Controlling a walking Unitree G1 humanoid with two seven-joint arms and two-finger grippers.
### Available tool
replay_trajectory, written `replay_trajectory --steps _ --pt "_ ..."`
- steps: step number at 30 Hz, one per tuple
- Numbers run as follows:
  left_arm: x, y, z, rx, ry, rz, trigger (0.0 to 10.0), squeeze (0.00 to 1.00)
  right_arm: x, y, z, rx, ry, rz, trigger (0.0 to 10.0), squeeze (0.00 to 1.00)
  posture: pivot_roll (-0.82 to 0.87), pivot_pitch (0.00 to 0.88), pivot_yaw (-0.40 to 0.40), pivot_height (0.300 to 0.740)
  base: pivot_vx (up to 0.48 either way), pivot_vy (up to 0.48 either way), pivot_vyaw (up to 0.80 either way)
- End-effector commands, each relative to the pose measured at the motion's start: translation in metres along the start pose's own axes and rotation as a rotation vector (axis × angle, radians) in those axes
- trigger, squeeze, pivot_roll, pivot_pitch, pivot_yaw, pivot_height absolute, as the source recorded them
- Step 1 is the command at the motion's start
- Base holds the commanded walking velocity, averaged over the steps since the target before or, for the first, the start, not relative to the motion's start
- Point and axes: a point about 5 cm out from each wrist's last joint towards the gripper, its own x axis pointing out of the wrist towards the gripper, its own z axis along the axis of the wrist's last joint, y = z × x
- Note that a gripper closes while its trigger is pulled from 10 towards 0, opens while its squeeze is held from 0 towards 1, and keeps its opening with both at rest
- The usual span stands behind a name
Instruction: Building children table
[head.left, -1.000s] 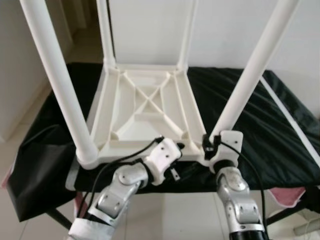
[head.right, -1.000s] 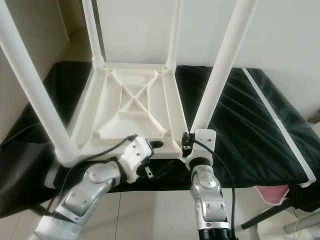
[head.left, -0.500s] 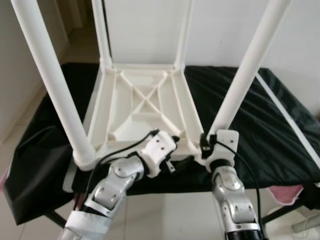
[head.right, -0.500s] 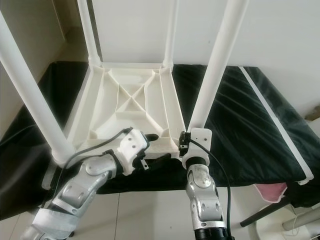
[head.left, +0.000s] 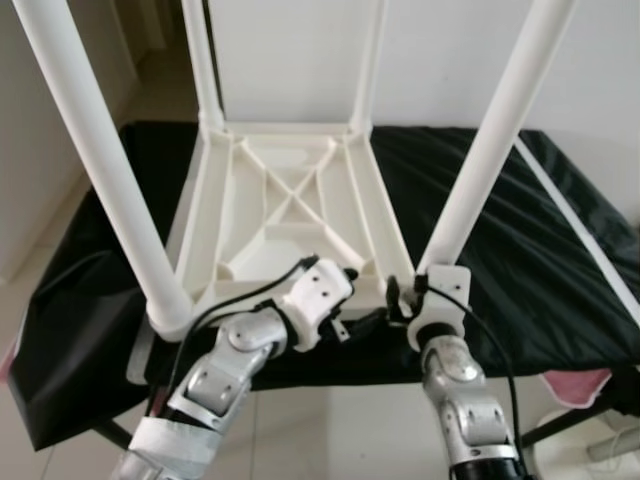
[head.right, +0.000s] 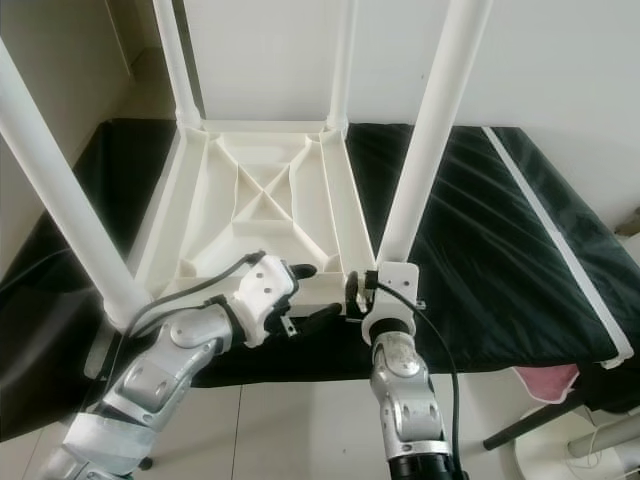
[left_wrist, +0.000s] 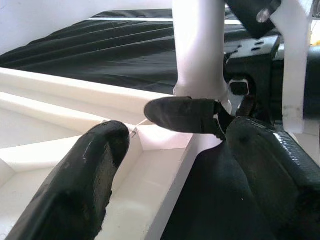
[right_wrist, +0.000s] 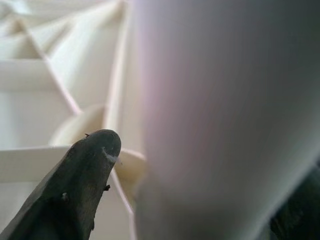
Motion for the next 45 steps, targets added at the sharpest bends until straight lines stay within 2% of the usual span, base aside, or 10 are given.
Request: replay_trajectory --steps 1,21,22,23,25,26,34,35,37,45 --pt "0.001 -0.004 0.001 0.007 -0.005 -0.058 10.0 0.00 0.000 -0.002 0.005 0.007 -0.031 0.034 10.0 0.00 -0.03 0.023 -0.037 0.740 0.000 0.000 0.00" --pt "0.001 -0.008 -0.001 0.005 0.000 -0.081 10.0 0.00 0.009 -0.034 0.025 -0.196 -0.057 0.560 10.0 0.00 -0.04 0.023 -0.042 0.740 0.000 0.000 0.00" --pt "0.001 -0.008 -0.001 0.005 -0.001 -0.076 10.0 0.00 0.009 -0.036 0.024 -0.200 -0.050 0.578 8.0 0.00 -0.03 0.021 -0.045 0.740 0.000 0.000 0.00" --pt "0.001 -0.008 -0.001 0.005 -0.001 -0.074 10.0 0.00 0.008 -0.037 0.022 -0.194 -0.041 0.589 3.8 0.00 -0.03 0.020 -0.047 0.740 0.000 0.000 0.00" --pt "0.001 -0.008 -0.001 0.005 -0.001 -0.074 10.0 0.00 0.008 -0.037 0.022 -0.194 -0.041 0.589 3.8 0.00 -0.03 0.020 -0.047 0.740 0.000 0.000 0.00" --pt "0.001 -0.008 -0.002 0.005 -0.001 -0.073 10.0 0.00 0.008 -0.039 0.020 -0.199 -0.033 0.592 0.0 0.00 -0.03 0.019 -0.050 0.740 0.000 0.000 0.00" --pt "0.000 -0.011 -0.003 0.000 0.001 -0.078 10.0 0.00 0.004 -0.045 0.011 -0.174 0.008 0.599 0.0 0.00 -0.04 0.021 -0.046 0.740 0.000 0.000 0.00" --pt "0.000 -0.011 -0.003 -0.001 0.001 -0.079 10.0 0.00 0.003 -0.045 0.011 -0.176 0.006 0.597 8.0 0.00 -0.04 0.020 -0.043 0.740 0.000 0.000 0.00" --pt "0.000 -0.011 -0.003 0.000 0.005 -0.083 10.0 0.00 0.003 -0.045 0.011 -0.162 0.007 0.600 10.0 0.00 -0.04 0.020 -0.042 0.740 0.000 0.000 0.00" --pt "-0.002 -0.013 -0.006 0.003 0.019 -0.099 10.0 0.00 0.001 -0.047 0.009 -0.139 -0.012 0.464 10.0 0.00 -0.05 0.014 -0.038 0.740 0.000 0.000 0.00"
